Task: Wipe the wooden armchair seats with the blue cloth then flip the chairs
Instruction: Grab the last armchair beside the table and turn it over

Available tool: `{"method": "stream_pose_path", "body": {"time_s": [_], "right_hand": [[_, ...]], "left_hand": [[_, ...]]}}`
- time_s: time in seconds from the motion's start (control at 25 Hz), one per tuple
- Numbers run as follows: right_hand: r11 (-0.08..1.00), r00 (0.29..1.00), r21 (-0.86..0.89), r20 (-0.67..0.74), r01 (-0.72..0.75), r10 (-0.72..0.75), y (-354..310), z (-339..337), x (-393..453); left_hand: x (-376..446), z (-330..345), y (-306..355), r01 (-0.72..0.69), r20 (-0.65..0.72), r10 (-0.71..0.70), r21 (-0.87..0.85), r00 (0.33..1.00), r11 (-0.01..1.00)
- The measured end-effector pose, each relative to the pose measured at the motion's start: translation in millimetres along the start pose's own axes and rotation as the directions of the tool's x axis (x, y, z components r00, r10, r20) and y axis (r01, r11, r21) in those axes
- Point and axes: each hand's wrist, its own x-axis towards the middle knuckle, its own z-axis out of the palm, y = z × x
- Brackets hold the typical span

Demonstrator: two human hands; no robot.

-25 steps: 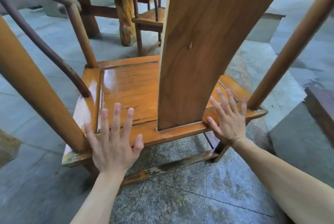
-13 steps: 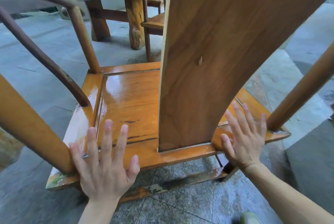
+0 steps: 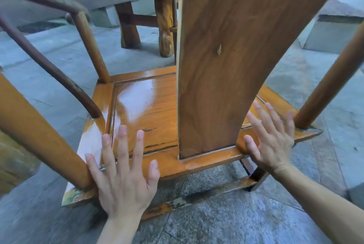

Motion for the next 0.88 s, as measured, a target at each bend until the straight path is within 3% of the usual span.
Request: {"method": "stream_pose_path", "body": {"time_s": [0.44, 0.88], "right_hand": [[0.984, 0.996, 0.164, 0.036, 0.074, -0.081, 43.6, 120.8, 96.8], [0.918, 0.964, 0.350, 0.118, 0.184, -0.238, 103.6, 238.1, 205.8]], "left_hand": [[61.2, 54.4, 48.7, 0.145, 0.093, -0.162, 0.168, 0.982, 0.975], [143.6, 105.5, 139.8, 0.367, 0.153, -0.415, 0.266, 0.897, 0.891]]}}
